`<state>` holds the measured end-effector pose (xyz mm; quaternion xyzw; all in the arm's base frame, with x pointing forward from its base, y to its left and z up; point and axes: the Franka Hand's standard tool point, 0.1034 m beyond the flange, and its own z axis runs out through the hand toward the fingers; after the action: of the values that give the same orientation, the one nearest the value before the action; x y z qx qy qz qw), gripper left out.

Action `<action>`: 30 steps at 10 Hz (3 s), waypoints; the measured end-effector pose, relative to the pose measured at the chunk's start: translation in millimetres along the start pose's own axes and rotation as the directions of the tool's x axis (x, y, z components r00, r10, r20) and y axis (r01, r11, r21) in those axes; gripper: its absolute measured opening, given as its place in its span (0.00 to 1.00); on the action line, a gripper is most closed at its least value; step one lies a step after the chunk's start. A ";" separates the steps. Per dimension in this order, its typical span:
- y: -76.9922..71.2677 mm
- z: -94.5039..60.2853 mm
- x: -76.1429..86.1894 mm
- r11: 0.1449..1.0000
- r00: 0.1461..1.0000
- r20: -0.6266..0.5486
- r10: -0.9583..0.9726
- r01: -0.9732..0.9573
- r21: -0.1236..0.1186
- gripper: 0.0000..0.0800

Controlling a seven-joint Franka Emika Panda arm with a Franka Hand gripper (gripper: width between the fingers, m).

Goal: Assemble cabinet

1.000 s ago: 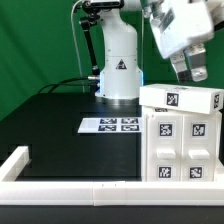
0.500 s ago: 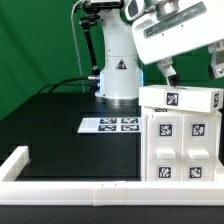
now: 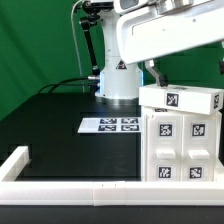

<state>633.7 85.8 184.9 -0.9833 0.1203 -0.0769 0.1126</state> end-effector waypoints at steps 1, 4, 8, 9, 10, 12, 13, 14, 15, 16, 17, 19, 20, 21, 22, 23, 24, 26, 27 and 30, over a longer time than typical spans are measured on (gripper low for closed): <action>-0.2 1.3 -1.1 0.991 0.991 0.004 -0.133 0.133 -0.014 1.00; 1.7 3.5 -0.8 0.949 0.949 -0.009 -0.314 0.314 -0.034 1.00; 8.7 8.0 -3.2 0.812 0.813 0.014 -0.582 0.582 -0.053 1.00; 8.5 9.8 -4.6 0.768 0.770 0.029 -0.638 0.638 -0.060 1.00; 9.3 12.2 -6.9 0.719 0.722 0.051 -0.691 0.692 -0.064 1.00; 11.8 14.0 -10.9 0.660 0.662 0.077 -0.746 0.750 -0.046 1.00; 13.5 14.9 -11.8 0.605 0.606 0.089 -0.791 0.795 -0.044 1.00; 16.5 17.5 -13.1 0.608 0.609 0.093 -0.788 0.793 -0.042 1.00; 22.0 20.8 -14.8 0.615 0.616 0.100 -0.782 0.787 -0.040 1.00; 24.2 22.2 -16.1 0.621 0.622 0.103 -0.776 0.783 -0.040 1.00; 25.5 23.1 -17.3 0.624 0.625 0.105 -0.774 0.780 -0.039 0.82; 25.8 23.1 -17.4 0.639 0.639 0.105 -0.762 0.768 -0.041 0.70; 25.9 23.1 -17.4 0.655 0.656 0.104 -0.748 0.754 -0.043 0.70; 26.0 23.1 -17.3 0.655 0.656 0.104 -0.748 0.754 -0.043 0.70; 27.9 22.8 -16.5 0.696 0.696 0.097 -0.711 0.717 -0.044 0.70; 32.0 21.9 -14.4 0.756 0.757 0.087 -0.648 0.653 -0.051 0.70; 32.6 22.2 -13.2 0.826 0.828 0.067 -0.556 0.560 -0.068 0.70; 31.7 22.7 -11.2 0.909 0.913 0.013 -0.407 0.406 -0.093 0.70; 28.6 23.1 -11.2 0.956 0.960 -0.013 -0.281 0.279 -0.096 0.70; 22.0 24.2 -10.8 0.989 0.989 -0.088 0.119 -0.126 -0.076 0.70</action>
Offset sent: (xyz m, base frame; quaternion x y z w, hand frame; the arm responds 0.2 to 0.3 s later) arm -0.0084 -0.0076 0.0038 0.0622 0.0677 -0.0841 0.9922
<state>622.8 72.7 155.0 -0.9738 0.1882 -0.1056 0.0716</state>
